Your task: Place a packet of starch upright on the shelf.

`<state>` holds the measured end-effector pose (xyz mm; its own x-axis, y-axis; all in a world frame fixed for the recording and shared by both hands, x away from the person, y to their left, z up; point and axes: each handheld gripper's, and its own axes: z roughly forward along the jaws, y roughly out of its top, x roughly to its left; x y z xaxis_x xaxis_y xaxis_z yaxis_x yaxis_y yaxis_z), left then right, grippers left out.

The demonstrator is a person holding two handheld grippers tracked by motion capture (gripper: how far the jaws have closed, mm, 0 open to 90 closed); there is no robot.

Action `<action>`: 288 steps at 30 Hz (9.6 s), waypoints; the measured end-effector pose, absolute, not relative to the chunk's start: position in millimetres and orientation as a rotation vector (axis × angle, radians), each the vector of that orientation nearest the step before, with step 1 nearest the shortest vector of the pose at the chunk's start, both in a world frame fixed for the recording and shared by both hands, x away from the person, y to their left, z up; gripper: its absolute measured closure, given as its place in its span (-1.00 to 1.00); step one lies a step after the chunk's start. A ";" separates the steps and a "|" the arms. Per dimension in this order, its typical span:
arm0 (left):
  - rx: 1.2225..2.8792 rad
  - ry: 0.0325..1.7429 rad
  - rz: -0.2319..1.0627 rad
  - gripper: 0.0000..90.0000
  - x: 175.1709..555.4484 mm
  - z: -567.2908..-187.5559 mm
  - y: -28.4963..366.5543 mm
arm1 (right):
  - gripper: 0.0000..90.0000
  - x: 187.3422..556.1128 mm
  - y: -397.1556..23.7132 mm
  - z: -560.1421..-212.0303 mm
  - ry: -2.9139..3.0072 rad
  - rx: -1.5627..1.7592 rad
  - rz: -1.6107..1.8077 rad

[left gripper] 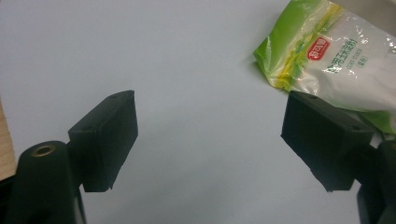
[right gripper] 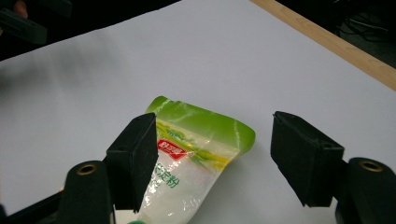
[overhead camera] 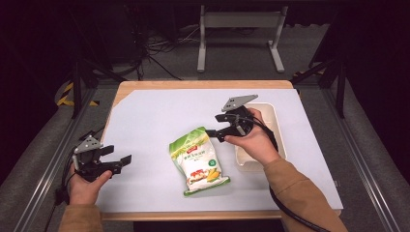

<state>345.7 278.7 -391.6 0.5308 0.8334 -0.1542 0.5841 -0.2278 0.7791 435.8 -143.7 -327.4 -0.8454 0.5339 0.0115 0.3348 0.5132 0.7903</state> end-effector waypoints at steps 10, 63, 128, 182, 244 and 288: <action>1.929 1.162 0.370 -0.57 345.7 -392.8 278.4 | -0.24 452.2 -127.1 -353.6 2.551 0.836 1.178; 1.944 1.161 0.362 -0.59 347.3 -396.5 275.9 | 0.90 471.1 -96.4 -400.4 2.840 1.062 0.898; 1.930 1.179 0.369 -0.59 348.9 -398.5 275.8 | 0.98 401.1 -115.9 -265.4 2.568 0.428 1.469; 1.939 1.184 0.368 -0.59 351.8 -401.6 274.1 | 0.99 460.8 -208.5 -207.4 2.278 0.569 1.498; 1.950 1.208 0.359 -0.58 349.7 -407.6 276.2 | 0.98 511.7 -270.2 -286.2 2.146 0.678 1.538; 1.970 1.195 0.362 -0.58 352.9 -408.1 271.0 | 0.97 493.8 -326.5 -344.7 2.123 0.888 1.538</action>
